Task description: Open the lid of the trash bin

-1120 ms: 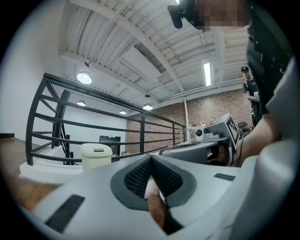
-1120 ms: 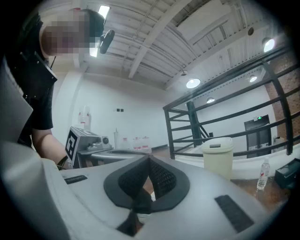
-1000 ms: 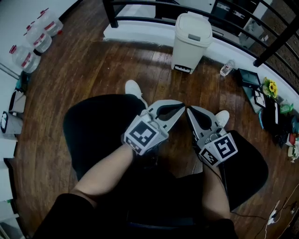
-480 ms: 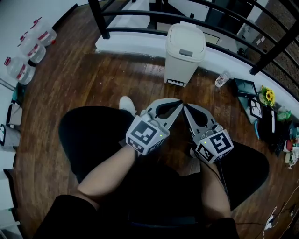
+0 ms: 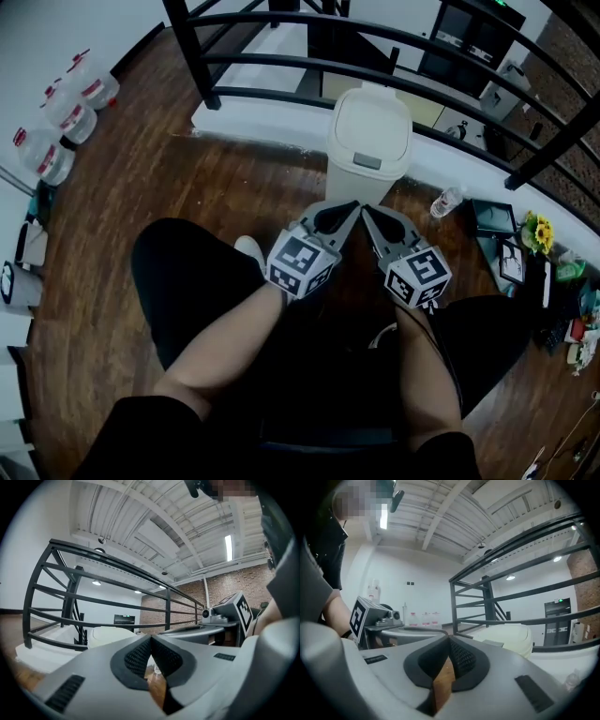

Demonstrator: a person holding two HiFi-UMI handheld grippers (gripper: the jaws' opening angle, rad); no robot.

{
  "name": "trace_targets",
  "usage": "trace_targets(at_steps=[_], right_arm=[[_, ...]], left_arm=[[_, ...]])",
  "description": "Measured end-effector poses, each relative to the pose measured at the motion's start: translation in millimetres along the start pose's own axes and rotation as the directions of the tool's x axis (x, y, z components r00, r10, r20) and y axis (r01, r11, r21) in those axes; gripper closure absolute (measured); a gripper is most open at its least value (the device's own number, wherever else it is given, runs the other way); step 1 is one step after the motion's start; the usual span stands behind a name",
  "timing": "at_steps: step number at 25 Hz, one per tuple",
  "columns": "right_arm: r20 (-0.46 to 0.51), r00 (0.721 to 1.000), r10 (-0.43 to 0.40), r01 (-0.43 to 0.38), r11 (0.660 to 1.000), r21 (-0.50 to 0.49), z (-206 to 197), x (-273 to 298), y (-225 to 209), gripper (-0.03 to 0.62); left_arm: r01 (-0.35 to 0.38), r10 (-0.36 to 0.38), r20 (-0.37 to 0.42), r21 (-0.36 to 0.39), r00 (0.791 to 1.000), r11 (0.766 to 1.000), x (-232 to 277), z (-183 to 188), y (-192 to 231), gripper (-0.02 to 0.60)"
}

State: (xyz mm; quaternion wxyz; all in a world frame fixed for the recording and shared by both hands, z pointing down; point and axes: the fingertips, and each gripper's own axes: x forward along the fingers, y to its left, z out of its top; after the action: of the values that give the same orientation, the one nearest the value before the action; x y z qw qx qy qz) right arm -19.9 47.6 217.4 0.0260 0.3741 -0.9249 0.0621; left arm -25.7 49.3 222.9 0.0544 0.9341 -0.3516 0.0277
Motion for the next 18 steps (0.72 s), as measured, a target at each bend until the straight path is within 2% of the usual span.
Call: trace_targets(at_steps=[4,7,12,18], right_arm=[[-0.004,1.0,-0.005,0.005,1.0,0.014,-11.0,24.4,-44.9,0.58],[-0.026,1.0,-0.009,0.009,1.0,0.006,-25.3,42.7,-70.9,0.58],[-0.089,0.996,0.019,-0.016,0.999,0.035,-66.7,65.7,-93.5,0.58],[-0.091,0.996,-0.011,0.023,0.992,0.124,-111.2,86.1,-118.7,0.58]], left_arm=[[0.002,-0.002,-0.028,0.005,1.0,1.0,40.8,-11.7,25.1,0.54],[0.011,-0.01,-0.082,0.011,0.997,1.0,64.2,-31.2,43.0,0.54],[-0.005,-0.005,-0.132,-0.076,0.991,0.997,87.4,-72.2,70.0,0.54],[-0.014,-0.007,-0.185,-0.11,0.983,0.994,104.2,-122.8,84.4,0.54]])
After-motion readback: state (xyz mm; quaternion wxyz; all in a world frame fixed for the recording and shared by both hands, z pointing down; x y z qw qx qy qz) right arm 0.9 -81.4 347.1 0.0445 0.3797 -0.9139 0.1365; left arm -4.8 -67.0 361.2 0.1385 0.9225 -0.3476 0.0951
